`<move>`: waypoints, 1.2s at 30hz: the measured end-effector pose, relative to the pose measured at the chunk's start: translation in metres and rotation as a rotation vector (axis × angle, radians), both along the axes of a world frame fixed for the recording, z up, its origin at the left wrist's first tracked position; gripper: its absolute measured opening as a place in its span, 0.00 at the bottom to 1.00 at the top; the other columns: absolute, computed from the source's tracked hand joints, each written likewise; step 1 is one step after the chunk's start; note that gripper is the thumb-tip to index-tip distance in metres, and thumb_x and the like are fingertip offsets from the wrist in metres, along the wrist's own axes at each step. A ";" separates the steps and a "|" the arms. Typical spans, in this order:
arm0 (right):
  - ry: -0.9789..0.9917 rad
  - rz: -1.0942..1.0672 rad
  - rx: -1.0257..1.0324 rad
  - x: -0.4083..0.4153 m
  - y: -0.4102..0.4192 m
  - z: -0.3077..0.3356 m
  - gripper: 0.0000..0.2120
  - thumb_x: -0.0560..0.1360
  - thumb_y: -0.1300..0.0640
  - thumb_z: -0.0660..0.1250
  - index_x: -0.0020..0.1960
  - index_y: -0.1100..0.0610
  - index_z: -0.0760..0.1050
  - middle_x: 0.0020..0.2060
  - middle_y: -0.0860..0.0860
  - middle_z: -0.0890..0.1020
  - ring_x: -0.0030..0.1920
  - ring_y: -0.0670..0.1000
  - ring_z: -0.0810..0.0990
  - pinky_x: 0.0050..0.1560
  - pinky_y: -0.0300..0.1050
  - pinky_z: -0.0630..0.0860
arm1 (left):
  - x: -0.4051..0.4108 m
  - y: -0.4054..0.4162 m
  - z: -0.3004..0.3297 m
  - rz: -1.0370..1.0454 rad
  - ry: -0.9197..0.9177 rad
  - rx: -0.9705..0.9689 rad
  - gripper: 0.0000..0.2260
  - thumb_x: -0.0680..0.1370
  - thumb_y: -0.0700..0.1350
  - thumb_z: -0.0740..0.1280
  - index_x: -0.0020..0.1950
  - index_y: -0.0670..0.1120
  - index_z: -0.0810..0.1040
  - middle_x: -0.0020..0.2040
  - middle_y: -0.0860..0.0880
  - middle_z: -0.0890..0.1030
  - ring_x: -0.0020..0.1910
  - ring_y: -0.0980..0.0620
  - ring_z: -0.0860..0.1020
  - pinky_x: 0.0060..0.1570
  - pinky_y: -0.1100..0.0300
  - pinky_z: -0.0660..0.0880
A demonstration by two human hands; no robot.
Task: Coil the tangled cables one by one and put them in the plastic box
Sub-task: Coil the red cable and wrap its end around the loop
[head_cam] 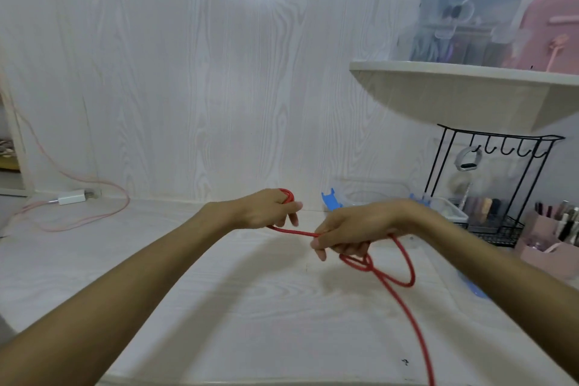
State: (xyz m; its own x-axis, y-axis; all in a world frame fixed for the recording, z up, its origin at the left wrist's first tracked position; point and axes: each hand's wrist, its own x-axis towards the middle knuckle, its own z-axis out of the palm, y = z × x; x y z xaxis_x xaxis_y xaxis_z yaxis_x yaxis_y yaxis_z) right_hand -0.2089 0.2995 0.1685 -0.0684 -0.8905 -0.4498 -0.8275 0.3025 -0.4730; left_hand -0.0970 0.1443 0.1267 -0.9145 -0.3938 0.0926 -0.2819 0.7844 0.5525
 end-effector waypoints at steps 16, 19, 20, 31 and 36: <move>0.375 -0.088 -0.181 -0.049 -0.019 0.029 0.06 0.68 0.57 0.74 0.44 0.49 0.82 0.26 0.42 0.76 0.32 0.44 0.73 0.36 0.36 0.67 | -0.008 0.034 0.005 -0.160 -0.191 0.335 0.26 0.76 0.68 0.55 0.27 0.52 0.73 0.25 0.54 0.65 0.23 0.55 0.62 0.27 0.66 0.61; 0.518 -0.154 -0.244 -0.054 -0.017 0.019 0.13 0.66 0.55 0.76 0.50 0.50 0.81 0.39 0.46 0.77 0.41 0.47 0.75 0.40 0.36 0.68 | -0.007 0.024 0.008 -0.078 0.005 0.570 0.20 0.77 0.56 0.65 0.27 0.52 0.69 0.24 0.56 0.62 0.22 0.57 0.59 0.22 0.67 0.57; 0.558 -0.192 -0.313 -0.055 -0.015 0.013 0.17 0.66 0.52 0.76 0.54 0.50 0.79 0.42 0.46 0.77 0.45 0.48 0.75 0.42 0.37 0.69 | -0.005 0.019 0.009 -0.029 0.086 0.643 0.18 0.78 0.53 0.65 0.29 0.51 0.69 0.24 0.56 0.62 0.21 0.57 0.58 0.21 0.68 0.56; -1.065 -0.764 -0.840 -0.064 0.011 -0.031 0.16 0.79 0.55 0.61 0.34 0.56 0.77 0.21 0.47 0.73 0.22 0.44 0.69 0.23 0.33 0.67 | 0.015 -0.032 0.004 0.365 0.733 0.892 0.10 0.81 0.47 0.62 0.44 0.44 0.79 0.22 0.57 0.65 0.19 0.60 0.62 0.20 0.69 0.62; -1.616 -0.964 -0.942 -0.084 0.024 -0.031 0.19 0.78 0.56 0.57 0.30 0.56 0.73 0.25 0.50 0.76 0.27 0.47 0.74 0.28 0.36 0.72 | 0.020 -0.038 -0.006 0.456 0.694 0.827 0.12 0.81 0.46 0.61 0.43 0.44 0.80 0.25 0.54 0.64 0.19 0.59 0.61 0.20 0.68 0.61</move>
State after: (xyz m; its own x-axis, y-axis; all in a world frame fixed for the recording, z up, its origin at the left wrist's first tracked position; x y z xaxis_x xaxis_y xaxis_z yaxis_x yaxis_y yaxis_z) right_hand -0.2933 0.3239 0.1377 -0.6408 -0.7598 -0.1097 0.6135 -0.4209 -0.6682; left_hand -0.0768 0.1059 0.1210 -0.5272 -0.8462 0.0782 0.1183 0.0180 0.9928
